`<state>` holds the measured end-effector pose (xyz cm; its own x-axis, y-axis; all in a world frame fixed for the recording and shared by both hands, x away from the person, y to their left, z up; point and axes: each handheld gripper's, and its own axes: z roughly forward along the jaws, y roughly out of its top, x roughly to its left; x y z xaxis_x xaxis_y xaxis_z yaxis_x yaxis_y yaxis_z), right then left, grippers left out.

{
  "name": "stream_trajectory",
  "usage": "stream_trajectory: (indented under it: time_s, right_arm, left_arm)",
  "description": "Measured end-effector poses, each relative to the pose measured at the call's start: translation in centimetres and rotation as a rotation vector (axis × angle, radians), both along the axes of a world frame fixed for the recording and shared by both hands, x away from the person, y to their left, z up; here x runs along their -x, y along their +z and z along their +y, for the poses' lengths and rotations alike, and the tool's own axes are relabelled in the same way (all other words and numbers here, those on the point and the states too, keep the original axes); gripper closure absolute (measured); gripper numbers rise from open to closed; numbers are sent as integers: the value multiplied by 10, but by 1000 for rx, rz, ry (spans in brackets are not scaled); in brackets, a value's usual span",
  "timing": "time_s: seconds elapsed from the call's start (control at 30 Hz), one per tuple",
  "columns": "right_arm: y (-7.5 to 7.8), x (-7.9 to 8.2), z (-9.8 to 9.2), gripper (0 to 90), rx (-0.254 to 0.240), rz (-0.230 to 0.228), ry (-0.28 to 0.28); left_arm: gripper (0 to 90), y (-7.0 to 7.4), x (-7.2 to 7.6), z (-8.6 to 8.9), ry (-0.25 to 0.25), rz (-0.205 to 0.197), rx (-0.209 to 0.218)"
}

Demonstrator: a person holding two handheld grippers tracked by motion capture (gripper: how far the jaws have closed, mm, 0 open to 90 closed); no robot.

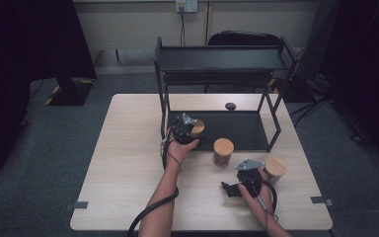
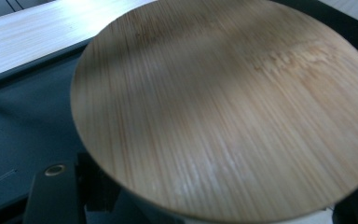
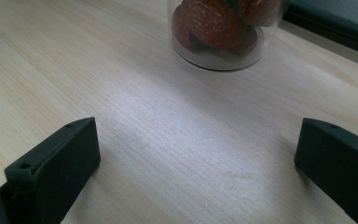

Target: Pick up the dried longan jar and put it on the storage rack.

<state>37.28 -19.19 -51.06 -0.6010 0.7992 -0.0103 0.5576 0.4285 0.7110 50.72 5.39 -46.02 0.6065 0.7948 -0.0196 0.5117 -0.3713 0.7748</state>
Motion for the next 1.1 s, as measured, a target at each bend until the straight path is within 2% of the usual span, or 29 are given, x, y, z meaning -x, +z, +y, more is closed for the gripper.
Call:
stream_trajectory:
  time_s: [0.37, 0.5, 0.67, 0.77, 1.1]
  right_arm:
    - [0, 0, 0, 0, 0, 0, 0]
    - [0, 0, 0, 0, 0, 0, 0]
    - [0, 0, 0, 0, 0, 0, 0]
    - [0, 0, 0, 0, 0, 0, 0]
    - [0, 0, 0, 0, 0, 0, -1]
  left_arm:
    - [261, -4, -14, -4, 38, -3, -34]
    - [261, -7, -18, -6, 53, -7, -19]
    - [261, -11, -24, -9, 70, 2, -37]
    - [261, -14, -26, -10, 92, 10, -31]
    - [261, -17, -34, -9, 124, -13, -36]
